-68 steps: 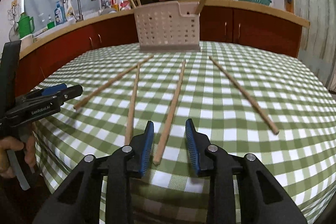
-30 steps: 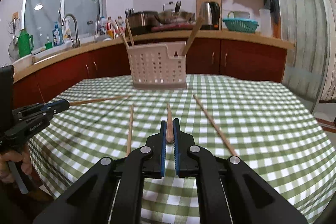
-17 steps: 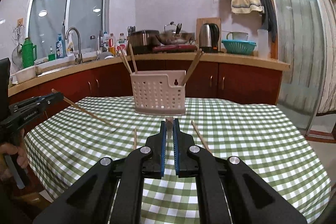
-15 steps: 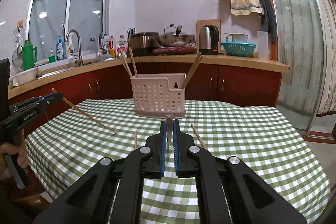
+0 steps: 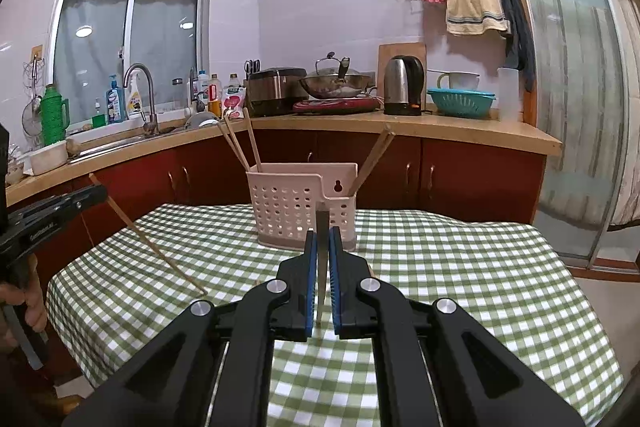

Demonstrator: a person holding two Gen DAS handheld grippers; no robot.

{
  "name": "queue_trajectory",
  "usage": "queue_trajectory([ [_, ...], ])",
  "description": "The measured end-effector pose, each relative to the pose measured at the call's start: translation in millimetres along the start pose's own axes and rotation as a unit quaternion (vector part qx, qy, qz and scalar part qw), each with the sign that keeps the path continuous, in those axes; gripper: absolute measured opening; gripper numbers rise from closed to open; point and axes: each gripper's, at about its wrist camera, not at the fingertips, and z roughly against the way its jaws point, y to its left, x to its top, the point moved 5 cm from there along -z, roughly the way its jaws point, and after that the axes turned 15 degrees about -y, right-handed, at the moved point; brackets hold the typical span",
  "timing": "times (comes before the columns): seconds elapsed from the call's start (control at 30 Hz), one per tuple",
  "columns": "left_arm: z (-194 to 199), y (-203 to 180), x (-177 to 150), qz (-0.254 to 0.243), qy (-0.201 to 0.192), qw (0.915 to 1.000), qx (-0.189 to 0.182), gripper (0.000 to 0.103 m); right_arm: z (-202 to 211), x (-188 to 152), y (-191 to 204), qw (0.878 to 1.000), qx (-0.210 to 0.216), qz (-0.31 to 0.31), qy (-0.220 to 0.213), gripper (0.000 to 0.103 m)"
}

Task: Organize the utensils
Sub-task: 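Lift both held chopsticks and carry them over the white basket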

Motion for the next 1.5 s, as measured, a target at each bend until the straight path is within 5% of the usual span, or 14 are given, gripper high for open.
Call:
queue_trajectory([
  [0.53, -19.5, 8.5, 30.0, 0.009, -0.027, 0.9996, -0.008, 0.006, -23.7, 26.0, 8.7, 1.0, 0.011, 0.014, -0.012, 0.007],
  [0.83, -42.8, 3.3, 73.0, 0.009, -0.067, 0.9974, -0.027, 0.006, -38.6, 64.5, 3.1, 0.999, 0.017, 0.018, -0.043, 0.007],
  [1.5, -162.8, -15.1, 166.2, 0.014, -0.152, 0.9877, -0.034, 0.006, -126.6, 136.7, -12.3, 0.993, 0.022, 0.024, -0.116, 0.007],
])
